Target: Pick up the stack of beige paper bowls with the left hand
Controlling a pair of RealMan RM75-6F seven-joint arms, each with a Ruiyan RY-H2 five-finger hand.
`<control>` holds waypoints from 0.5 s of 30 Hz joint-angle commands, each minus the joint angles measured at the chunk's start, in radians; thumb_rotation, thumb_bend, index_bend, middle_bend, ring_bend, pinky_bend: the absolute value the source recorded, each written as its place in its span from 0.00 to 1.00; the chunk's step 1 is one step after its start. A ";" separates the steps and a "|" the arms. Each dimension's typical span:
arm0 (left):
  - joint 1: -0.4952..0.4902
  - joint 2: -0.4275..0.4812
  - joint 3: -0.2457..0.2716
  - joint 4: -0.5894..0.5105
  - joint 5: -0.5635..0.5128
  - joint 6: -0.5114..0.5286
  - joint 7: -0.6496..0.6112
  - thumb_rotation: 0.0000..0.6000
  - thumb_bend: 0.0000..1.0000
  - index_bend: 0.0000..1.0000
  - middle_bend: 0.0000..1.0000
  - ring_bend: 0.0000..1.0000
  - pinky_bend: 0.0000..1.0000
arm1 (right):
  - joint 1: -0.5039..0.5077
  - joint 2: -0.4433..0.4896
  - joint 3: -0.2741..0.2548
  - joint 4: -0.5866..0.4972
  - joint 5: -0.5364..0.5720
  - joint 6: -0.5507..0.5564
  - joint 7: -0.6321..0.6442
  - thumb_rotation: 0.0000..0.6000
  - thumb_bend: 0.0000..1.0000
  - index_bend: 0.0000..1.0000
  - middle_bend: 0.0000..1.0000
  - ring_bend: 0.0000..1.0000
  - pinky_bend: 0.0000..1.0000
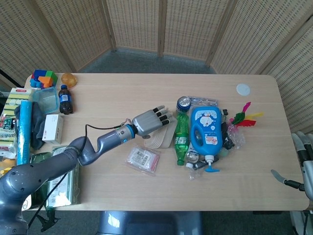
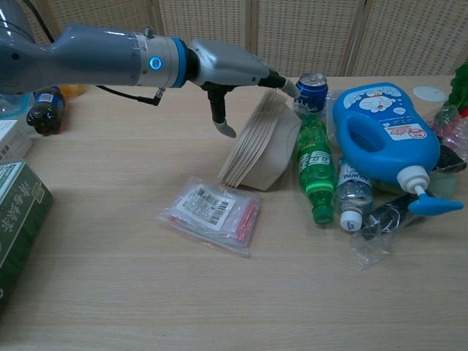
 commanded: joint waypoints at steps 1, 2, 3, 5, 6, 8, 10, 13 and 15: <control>-0.054 -0.060 0.021 0.089 0.018 -0.020 -0.060 1.00 0.26 0.00 0.00 0.00 0.00 | -0.004 0.004 0.001 -0.002 0.000 0.005 0.001 0.64 0.16 0.00 0.00 0.00 0.00; -0.071 -0.074 0.027 0.114 0.020 -0.034 -0.077 1.00 0.26 0.00 0.00 0.00 0.00 | -0.007 0.005 0.002 -0.002 0.001 0.008 0.002 0.64 0.16 0.00 0.00 0.00 0.00; -0.084 -0.084 0.032 0.133 0.022 -0.048 -0.089 1.00 0.26 0.00 0.00 0.00 0.00 | -0.009 0.006 0.003 -0.002 0.002 0.011 0.003 0.65 0.16 0.00 0.00 0.00 0.00; -0.118 -0.102 0.050 0.175 0.031 -0.086 -0.112 1.00 0.26 0.00 0.00 0.00 0.00 | -0.014 0.007 0.005 -0.002 0.003 0.018 0.005 0.66 0.16 0.00 0.00 0.00 0.00; -0.132 -0.110 0.057 0.191 0.034 -0.100 -0.125 1.00 0.26 0.00 0.00 0.00 0.00 | -0.016 0.007 0.006 -0.001 0.004 0.021 0.007 0.67 0.16 0.00 0.00 0.00 0.00; -0.161 -0.128 0.074 0.226 0.040 -0.133 -0.153 1.00 0.26 0.00 0.00 0.00 0.00 | -0.020 0.007 0.008 0.000 0.004 0.028 0.009 0.69 0.16 0.00 0.00 0.00 0.00; -0.180 -0.141 0.083 0.246 0.041 -0.149 -0.182 1.00 0.27 0.00 0.00 0.00 0.00 | -0.023 0.007 0.008 0.000 0.004 0.031 0.011 0.71 0.16 0.00 0.00 0.00 0.00; -0.201 -0.142 0.108 0.250 0.047 -0.170 -0.227 1.00 0.27 0.00 0.00 0.00 0.00 | -0.025 0.007 0.011 0.002 0.006 0.033 0.013 0.73 0.16 0.00 0.00 0.00 0.00; -0.208 -0.132 0.132 0.237 0.055 -0.174 -0.249 1.00 0.27 0.02 0.00 0.00 0.00 | -0.025 0.009 0.012 0.003 0.005 0.032 0.016 0.74 0.16 0.00 0.00 0.00 0.00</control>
